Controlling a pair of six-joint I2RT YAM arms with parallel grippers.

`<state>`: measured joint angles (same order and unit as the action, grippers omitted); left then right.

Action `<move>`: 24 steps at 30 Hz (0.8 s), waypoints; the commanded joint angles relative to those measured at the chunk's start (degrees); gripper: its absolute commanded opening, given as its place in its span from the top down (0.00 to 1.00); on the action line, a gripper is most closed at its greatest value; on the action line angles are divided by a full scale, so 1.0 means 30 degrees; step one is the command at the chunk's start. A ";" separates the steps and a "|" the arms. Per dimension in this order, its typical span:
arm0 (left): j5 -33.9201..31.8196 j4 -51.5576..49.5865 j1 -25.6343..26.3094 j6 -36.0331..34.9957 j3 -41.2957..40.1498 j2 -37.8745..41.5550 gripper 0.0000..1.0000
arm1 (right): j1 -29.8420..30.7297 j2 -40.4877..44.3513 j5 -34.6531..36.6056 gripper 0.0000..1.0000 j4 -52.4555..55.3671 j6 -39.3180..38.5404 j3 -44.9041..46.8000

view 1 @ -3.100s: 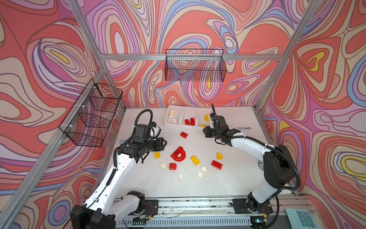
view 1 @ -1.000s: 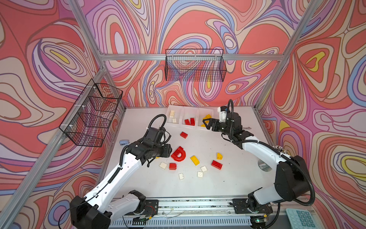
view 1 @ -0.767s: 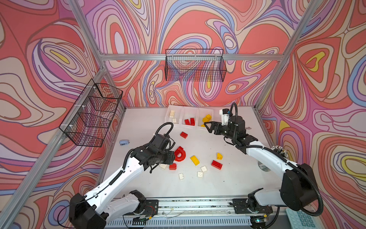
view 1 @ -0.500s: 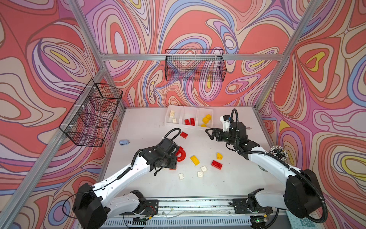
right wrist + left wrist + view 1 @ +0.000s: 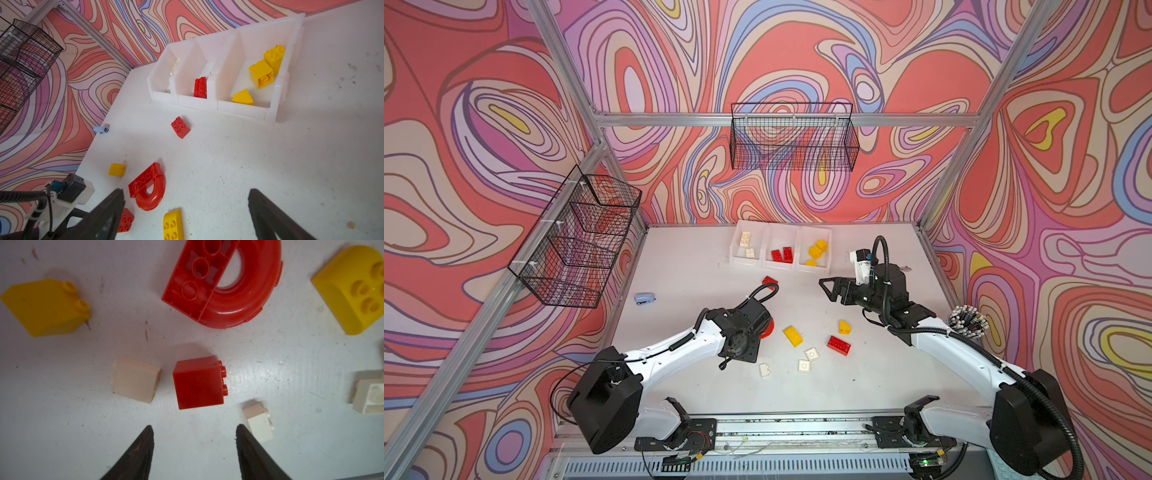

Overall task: Sort the legos into containers by color
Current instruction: Pick up the lego from the center of the table.

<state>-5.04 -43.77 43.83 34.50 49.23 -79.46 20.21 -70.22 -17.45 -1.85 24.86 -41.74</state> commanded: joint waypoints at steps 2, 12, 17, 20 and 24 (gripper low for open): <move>-0.0303 0.0627 0.0038 0.0323 0.0353 -0.1203 0.36 | -0.0027 0.0486 0.0197 0.03 0.0481 -0.0398 0.0669; -0.0195 0.1281 0.0037 0.0029 0.1338 -0.3133 0.36 | -0.0027 0.0614 0.0573 0.03 0.0486 -0.0619 0.0846; -0.0221 0.1578 0.0035 -0.0045 0.1358 -0.3815 0.39 | -0.0025 0.0670 0.0573 0.03 0.0540 -0.0655 0.0875; -0.0167 0.1720 0.0039 -0.0018 0.1342 -0.4138 0.41 | -0.0027 0.0671 0.0586 0.03 0.0547 -0.0641 0.0871; -0.0015 0.1851 0.0043 -0.0034 0.1423 -0.4253 0.48 | -0.0028 0.0614 0.0574 0.03 0.0508 -0.0642 0.0904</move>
<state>-4.97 -38.74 43.83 34.30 52.51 -91.64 20.21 -68.88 -16.29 -0.40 23.44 -39.75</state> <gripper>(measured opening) 0.549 0.972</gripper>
